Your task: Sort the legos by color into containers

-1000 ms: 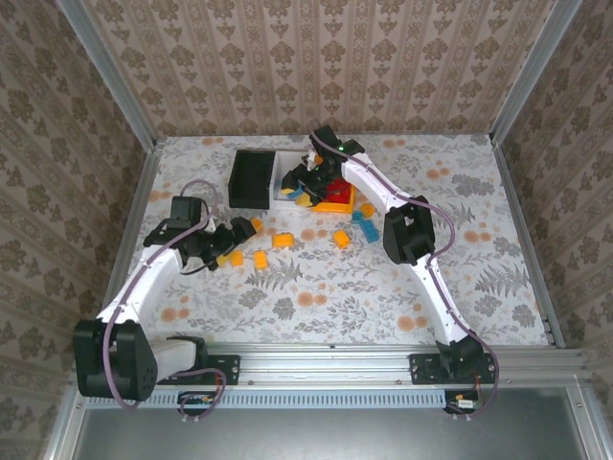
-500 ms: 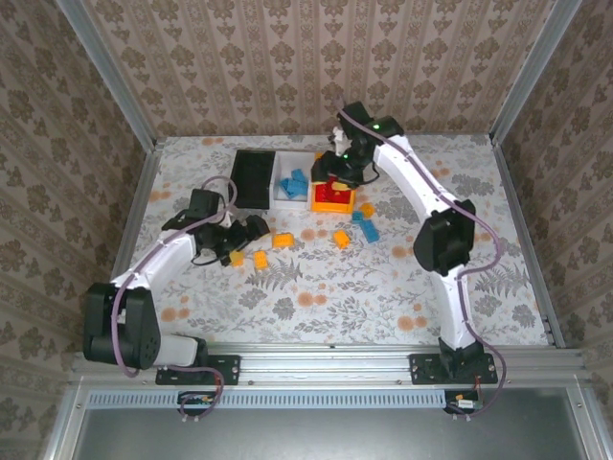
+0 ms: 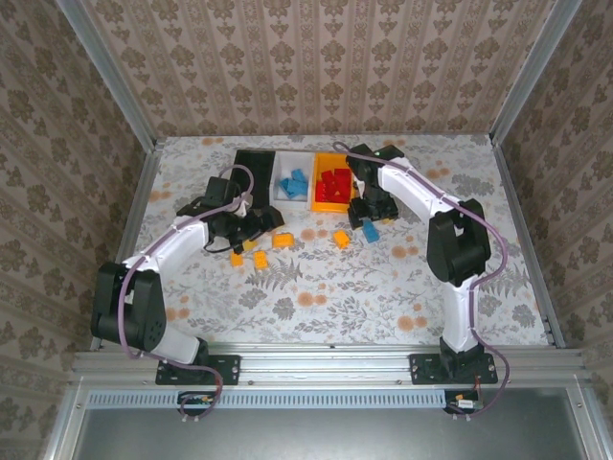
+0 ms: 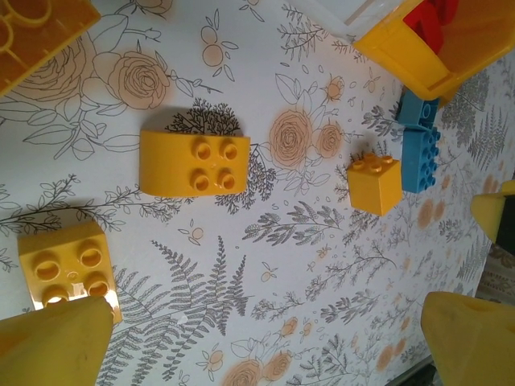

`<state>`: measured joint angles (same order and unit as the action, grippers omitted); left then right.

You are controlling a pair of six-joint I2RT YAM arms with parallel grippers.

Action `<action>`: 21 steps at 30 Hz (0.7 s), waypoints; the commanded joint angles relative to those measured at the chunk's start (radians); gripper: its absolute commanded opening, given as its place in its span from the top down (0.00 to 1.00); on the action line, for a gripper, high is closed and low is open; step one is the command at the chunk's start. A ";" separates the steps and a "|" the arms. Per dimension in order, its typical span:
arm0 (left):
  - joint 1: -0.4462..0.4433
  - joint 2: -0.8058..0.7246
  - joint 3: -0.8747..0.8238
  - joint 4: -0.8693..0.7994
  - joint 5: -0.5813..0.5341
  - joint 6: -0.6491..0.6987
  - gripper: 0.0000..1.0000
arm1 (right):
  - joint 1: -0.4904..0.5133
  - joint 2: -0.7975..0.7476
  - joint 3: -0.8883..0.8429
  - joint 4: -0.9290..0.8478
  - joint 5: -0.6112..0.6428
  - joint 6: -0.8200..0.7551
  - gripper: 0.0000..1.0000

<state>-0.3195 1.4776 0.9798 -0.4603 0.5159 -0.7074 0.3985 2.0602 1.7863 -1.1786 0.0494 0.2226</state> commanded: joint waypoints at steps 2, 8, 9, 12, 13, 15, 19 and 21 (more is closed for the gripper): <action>-0.003 -0.019 0.025 -0.036 -0.011 0.010 0.00 | -0.024 0.063 0.003 0.041 -0.007 0.003 0.30; 0.000 -0.055 0.001 -0.052 -0.025 0.009 0.00 | -0.047 0.113 0.011 0.052 -0.031 0.000 0.31; 0.002 -0.060 -0.003 -0.053 -0.027 0.008 0.00 | -0.048 0.117 0.009 0.054 -0.031 -0.002 0.31; 0.005 -0.074 -0.014 -0.054 -0.031 0.003 0.00 | -0.055 0.133 0.004 0.058 -0.035 -0.005 0.32; 0.006 -0.078 -0.017 -0.055 -0.033 0.000 0.00 | -0.055 0.139 0.001 0.060 -0.036 -0.007 0.33; 0.007 -0.084 -0.020 -0.057 -0.035 -0.003 0.00 | -0.056 0.152 -0.002 0.061 -0.038 -0.009 0.34; 0.008 -0.095 -0.028 -0.060 -0.040 -0.007 0.00 | -0.056 0.168 -0.008 0.070 -0.035 -0.012 0.36; 0.008 -0.101 -0.029 -0.062 -0.042 -0.009 0.00 | -0.056 0.177 -0.008 0.072 -0.035 -0.014 0.36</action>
<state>-0.3183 1.4040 0.9703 -0.4904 0.4877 -0.7078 0.3420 2.2063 1.7863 -1.1091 0.0257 0.2180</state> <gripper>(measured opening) 0.997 0.638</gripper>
